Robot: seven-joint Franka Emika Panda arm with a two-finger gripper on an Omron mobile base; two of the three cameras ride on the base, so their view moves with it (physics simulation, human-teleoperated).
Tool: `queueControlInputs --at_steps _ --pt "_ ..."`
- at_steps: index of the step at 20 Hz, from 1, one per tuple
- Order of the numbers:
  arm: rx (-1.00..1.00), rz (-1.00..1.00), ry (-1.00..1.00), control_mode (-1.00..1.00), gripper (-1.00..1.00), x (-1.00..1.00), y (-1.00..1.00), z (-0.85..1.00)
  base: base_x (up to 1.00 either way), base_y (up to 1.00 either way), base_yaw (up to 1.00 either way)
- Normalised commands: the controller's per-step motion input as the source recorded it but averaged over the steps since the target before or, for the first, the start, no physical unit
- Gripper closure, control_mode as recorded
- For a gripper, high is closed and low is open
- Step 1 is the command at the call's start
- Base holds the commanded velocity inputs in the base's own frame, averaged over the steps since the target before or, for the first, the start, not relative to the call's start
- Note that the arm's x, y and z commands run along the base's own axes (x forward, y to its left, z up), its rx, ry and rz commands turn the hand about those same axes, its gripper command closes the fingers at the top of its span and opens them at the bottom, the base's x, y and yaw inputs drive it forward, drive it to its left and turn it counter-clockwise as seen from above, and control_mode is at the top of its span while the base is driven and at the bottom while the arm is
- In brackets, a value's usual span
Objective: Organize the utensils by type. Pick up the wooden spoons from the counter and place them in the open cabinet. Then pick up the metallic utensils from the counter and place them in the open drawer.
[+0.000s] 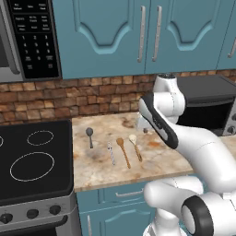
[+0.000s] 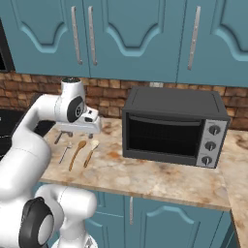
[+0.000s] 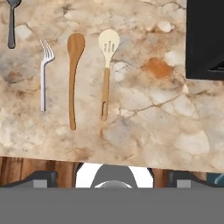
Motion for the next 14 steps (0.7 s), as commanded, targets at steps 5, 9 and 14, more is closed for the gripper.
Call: queueControlInputs --at_steps 5,9,14 --pt "-0.01 0.0 0.0 -1.0 -1.0 0.0 0.05 -0.49 0.0 0.0 0.0" --pt "-0.04 0.0 0.0 -1.0 -1.0 0.01 0.06 -0.51 0.0 0.0 0.0" --pt "-0.02 0.0 0.0 -1.0 -1.0 0.19 0.16 -0.39 0.0 0.0 0.0"
